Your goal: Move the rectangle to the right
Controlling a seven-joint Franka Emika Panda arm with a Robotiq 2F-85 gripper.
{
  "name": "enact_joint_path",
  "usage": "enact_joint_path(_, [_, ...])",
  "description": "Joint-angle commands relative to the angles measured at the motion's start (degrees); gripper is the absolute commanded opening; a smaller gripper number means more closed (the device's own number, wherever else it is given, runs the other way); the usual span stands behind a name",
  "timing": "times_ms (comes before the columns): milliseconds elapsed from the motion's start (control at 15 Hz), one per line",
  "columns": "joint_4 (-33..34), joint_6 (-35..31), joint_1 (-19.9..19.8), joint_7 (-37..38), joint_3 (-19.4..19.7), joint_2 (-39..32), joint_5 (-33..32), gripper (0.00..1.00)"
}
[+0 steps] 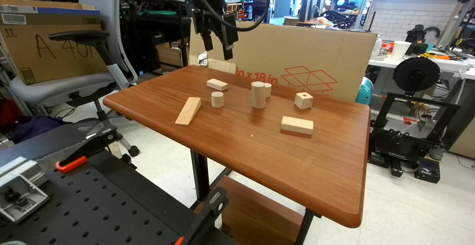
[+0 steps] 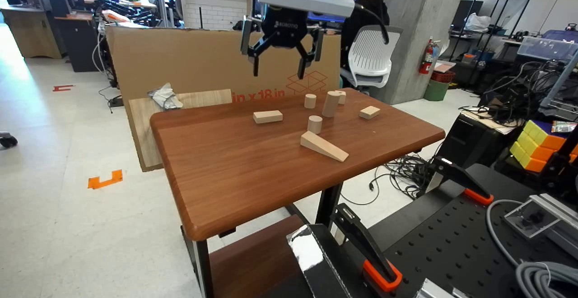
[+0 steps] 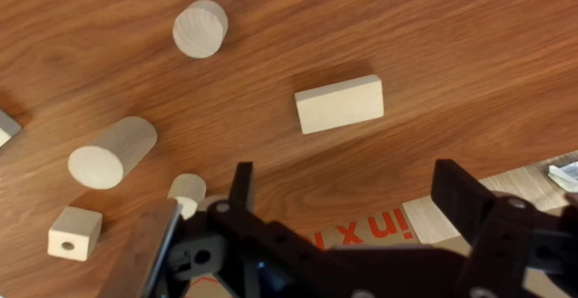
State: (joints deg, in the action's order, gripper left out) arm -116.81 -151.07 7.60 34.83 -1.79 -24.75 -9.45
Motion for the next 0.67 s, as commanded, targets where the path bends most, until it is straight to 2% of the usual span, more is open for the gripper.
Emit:
enact_joint_path(0, [6.64,6.69,1.55,-2.75,0.44,-4.75,5.51,1.0])
enact_joint_path(333, [12.16,15.99,1.12,-9.25,0.09,-8.72,8.3,1.0])
enact_joint_path(600, [14.79,20.0,0.59,-16.16,-0.47,-10.71,8.05,1.0])
